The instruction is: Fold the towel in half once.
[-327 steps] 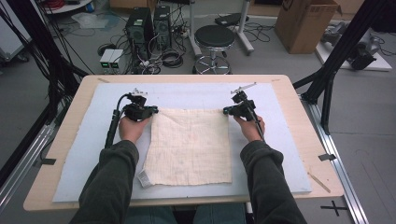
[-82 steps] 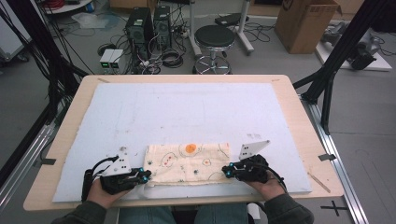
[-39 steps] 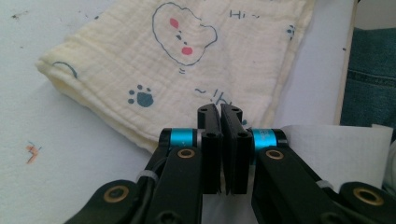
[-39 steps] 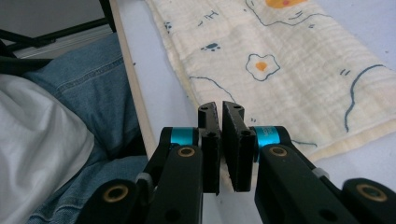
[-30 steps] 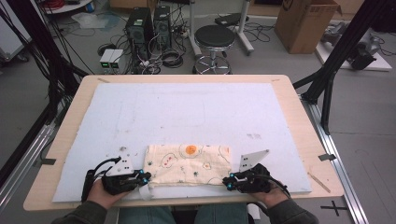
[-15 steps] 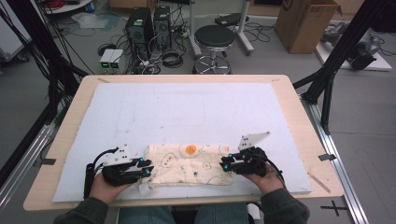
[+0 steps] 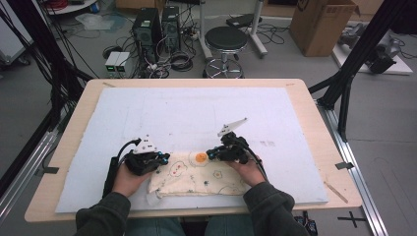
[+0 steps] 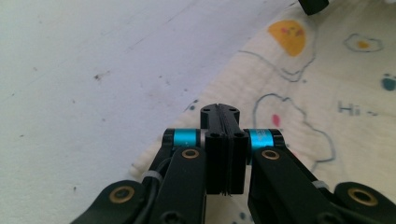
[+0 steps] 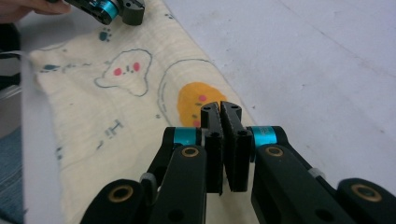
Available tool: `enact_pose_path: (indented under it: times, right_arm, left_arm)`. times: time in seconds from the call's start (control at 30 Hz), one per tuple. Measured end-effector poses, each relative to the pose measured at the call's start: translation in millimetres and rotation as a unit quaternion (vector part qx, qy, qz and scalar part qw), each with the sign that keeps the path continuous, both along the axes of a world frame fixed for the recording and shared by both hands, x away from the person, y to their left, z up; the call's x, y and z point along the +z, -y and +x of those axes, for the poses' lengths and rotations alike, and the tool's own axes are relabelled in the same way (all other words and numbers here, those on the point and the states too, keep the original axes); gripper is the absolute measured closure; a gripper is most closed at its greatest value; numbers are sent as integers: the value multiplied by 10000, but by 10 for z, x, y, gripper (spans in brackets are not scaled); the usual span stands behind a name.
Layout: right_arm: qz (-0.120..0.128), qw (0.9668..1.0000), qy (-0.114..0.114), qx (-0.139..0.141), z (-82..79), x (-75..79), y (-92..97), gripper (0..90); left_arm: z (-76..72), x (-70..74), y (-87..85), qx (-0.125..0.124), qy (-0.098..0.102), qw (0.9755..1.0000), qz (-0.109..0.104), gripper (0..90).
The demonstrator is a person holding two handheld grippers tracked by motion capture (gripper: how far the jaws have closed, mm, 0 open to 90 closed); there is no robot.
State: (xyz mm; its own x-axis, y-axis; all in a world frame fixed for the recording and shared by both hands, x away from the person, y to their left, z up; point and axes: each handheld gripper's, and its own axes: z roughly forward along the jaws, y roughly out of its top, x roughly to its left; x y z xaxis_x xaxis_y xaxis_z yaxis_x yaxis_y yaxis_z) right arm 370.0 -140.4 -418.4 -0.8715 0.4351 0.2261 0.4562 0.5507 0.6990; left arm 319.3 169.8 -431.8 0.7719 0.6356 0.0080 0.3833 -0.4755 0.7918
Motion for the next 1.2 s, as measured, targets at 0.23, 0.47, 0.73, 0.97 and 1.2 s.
enact_pose_path:
  times: [0.23, 0.47, 0.73, 0.97, 1.2]
  right_arm:
    - [-433, 9990, -53, -94, 69, -149, -79, 878]
    - [-357, 9990, -96, -232, 50, -164, 103, 863]
    - [-258, 9987, -80, -433, 18, -180, 402, 844]
    - [-244, 9979, 0, -595, -31, -189, 657, 835]
    - [-57, 9975, 137, -686, -98, -152, 776, 825]
  left_arm:
    - [69, -85, -51, 251, -260, 9992, 163, 887]
    - [71, -102, -86, 230, -290, 9993, 72, 883]
    - [79, -111, -101, 208, -317, 9993, 2, 881]
    - [69, -112, -97, 178, -248, 9995, 60, 881]
    - [40, -87, -100, 147, -80, 9998, 83, 799]
